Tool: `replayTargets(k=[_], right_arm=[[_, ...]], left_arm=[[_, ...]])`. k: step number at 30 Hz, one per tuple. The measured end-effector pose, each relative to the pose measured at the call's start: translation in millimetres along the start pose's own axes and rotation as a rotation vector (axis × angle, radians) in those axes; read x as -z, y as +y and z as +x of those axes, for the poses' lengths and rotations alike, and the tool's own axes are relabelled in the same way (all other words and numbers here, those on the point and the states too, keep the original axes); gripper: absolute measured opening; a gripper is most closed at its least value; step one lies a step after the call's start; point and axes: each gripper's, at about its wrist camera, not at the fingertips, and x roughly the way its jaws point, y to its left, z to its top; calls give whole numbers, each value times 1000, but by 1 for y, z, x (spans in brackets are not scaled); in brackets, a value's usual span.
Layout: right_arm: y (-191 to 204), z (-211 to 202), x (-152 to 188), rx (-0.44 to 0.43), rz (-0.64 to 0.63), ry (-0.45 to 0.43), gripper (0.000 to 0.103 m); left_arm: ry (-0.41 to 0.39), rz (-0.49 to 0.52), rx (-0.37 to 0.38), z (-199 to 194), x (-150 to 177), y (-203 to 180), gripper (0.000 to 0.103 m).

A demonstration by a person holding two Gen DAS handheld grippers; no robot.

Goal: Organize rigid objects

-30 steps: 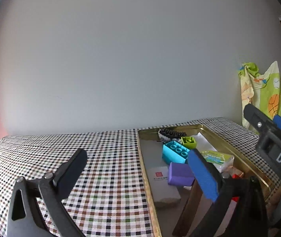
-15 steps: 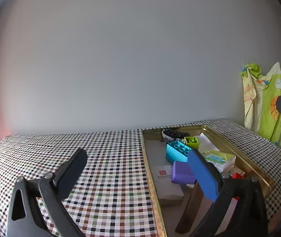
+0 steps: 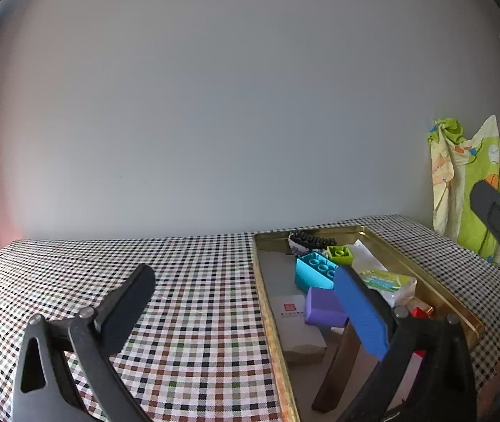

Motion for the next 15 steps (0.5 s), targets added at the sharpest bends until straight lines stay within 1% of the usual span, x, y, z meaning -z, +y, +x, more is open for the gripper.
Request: replayTargets(k=[6,15], right_arm=[[3,-3,1,26,-14,-5,101],[5,-4,2,39,-18,-8,101]], left_arm=[[-1,2,12,-1,0,-1,103],[0,-17,-3,-2,0,2,103]])
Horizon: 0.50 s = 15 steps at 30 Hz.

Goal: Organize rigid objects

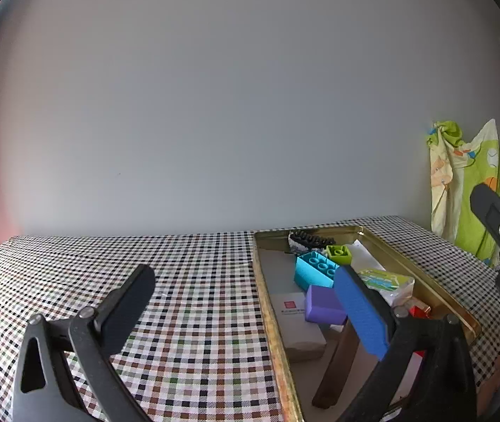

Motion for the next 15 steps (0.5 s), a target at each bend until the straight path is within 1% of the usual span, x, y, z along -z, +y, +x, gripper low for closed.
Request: replayTargets(k=[15], right_arm=[[0,2,0,0,-1,0,101]], left_arm=[[4,4,3,1,1,0,103]])
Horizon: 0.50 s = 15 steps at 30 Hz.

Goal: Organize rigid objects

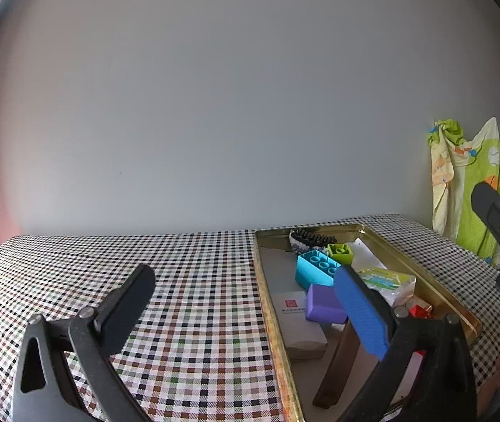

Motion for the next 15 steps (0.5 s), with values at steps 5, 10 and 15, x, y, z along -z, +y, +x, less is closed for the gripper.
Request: replayTargets(k=[5,10,15], right_arm=[[0,0,1,1,-1,-1,101],[-1,1,1,-1,0,2,101],[-1,1,1,-1,0,1,101]], left_arm=[[2,3,-1,1,1,1,103],[2,3,0,1,1,2,103],[2,3,1,1,1,2,103]])
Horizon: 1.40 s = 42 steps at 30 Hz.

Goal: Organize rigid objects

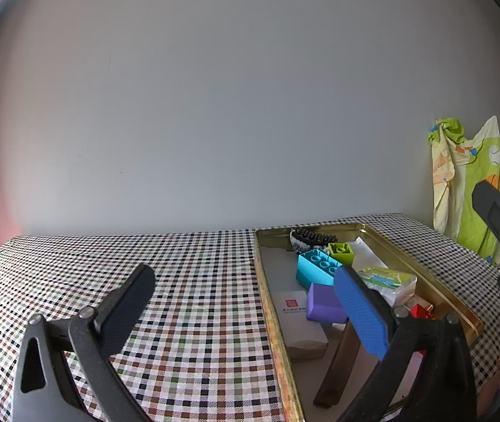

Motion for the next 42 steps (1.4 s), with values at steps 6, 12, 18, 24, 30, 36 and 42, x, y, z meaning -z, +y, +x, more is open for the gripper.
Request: replayTargets(k=[6,12,18,24,30,36,42], right_arm=[[0,0,0,-1,0,-1,101],[-1,2,1,-3,0,-1,101],[-1,3,1,-4,0,-2,101],[-1,3,1,-7,-1,-2,101],[-2,2,1,-7,0,-3,101],[-2,3,1,-7,0,-1,101],[-2,3,1,-9,-1,-1,101]], left_arm=[[1,1,1,0,0,0,103],[1,7,2,1,1,1,103],[-2,17,6,1,1,-1,103],[2,15,10,3,1,0,103],[4,20,12,3,0,-2,103],[12,22,9,5,0,-3,103],[24,3,47,7,0,0,103]])
